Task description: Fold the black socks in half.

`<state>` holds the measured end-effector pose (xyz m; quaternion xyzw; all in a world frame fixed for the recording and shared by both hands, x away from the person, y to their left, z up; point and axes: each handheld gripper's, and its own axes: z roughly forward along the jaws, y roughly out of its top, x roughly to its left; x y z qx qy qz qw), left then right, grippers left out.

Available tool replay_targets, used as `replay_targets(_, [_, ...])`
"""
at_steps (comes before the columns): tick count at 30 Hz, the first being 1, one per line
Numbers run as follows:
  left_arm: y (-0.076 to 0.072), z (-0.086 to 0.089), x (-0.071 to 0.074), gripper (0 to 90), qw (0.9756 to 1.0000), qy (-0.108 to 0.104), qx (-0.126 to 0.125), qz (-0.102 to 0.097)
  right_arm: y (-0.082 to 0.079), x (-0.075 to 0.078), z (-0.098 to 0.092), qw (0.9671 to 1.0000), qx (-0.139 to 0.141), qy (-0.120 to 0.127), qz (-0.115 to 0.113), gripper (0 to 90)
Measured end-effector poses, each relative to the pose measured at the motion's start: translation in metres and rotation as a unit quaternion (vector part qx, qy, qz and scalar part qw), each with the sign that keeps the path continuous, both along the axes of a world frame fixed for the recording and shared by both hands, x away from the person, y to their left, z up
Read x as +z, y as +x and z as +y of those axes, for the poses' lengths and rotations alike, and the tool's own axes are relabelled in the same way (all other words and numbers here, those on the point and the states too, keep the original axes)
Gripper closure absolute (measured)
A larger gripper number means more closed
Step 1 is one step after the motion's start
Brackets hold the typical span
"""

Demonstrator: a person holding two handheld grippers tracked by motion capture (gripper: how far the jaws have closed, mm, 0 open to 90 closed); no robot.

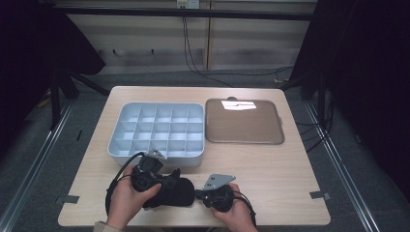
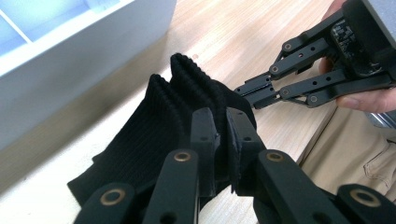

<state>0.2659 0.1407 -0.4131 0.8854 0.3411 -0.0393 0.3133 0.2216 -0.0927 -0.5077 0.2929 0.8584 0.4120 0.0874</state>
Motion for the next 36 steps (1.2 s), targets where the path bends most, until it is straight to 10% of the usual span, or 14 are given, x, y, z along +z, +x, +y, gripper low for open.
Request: replay_targets(36, [0.0,-0.019,-0.018,81.6,0.9995,0.018,-0.024,0.014,0.0,0.0,0.0,1.0,0.004,-0.003,-0.004,89.0])
